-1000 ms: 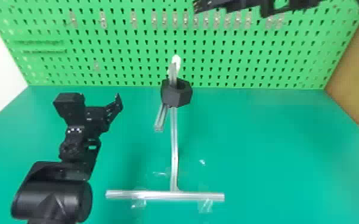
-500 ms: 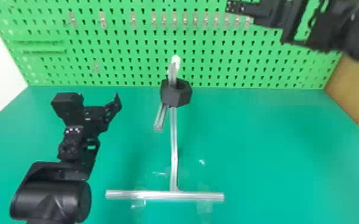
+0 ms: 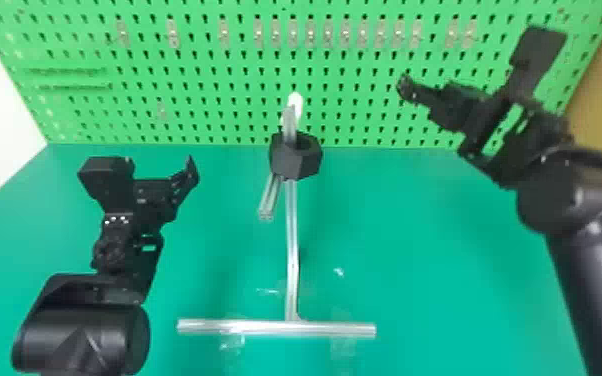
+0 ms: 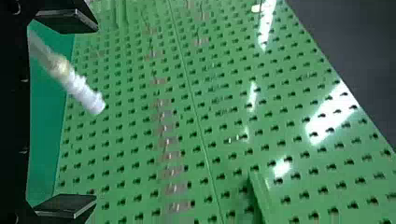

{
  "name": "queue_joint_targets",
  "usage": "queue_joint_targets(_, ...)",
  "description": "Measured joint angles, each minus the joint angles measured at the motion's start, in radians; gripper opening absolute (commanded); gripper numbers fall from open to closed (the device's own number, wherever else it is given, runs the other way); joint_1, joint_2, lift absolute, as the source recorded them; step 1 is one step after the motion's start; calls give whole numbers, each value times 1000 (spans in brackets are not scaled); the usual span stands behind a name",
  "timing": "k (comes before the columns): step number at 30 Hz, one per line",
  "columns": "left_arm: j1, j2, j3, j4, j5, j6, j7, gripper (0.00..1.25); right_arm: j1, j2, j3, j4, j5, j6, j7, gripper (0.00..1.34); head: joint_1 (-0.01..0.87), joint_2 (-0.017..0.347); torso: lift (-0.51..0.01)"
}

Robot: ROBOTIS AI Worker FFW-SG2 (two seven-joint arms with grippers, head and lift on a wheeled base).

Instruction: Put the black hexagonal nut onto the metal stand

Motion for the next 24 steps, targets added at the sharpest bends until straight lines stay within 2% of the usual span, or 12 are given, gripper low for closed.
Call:
queue_joint_targets(6,-2,0,-3,0,0,-1,5,1077,62,26,-13,42,133,-124,-41,1339,693,81,-1)
queue_joint_targets(12,-4,0,-8,0,0,-1,12,1077,115,58,-36,103,219,-261,-61,1339,693,81,-1)
queue_joint_targets(16,-4,-1,-11,0,1,-1,16,1077,139,73,-45,135,262,-333,-68,1339,693,81,-1)
queue_joint_targets(24,-6,-2,-18,7,3,-1,17,1077,184,85,-40,164,303,-407,-80,1339,693,81,-1)
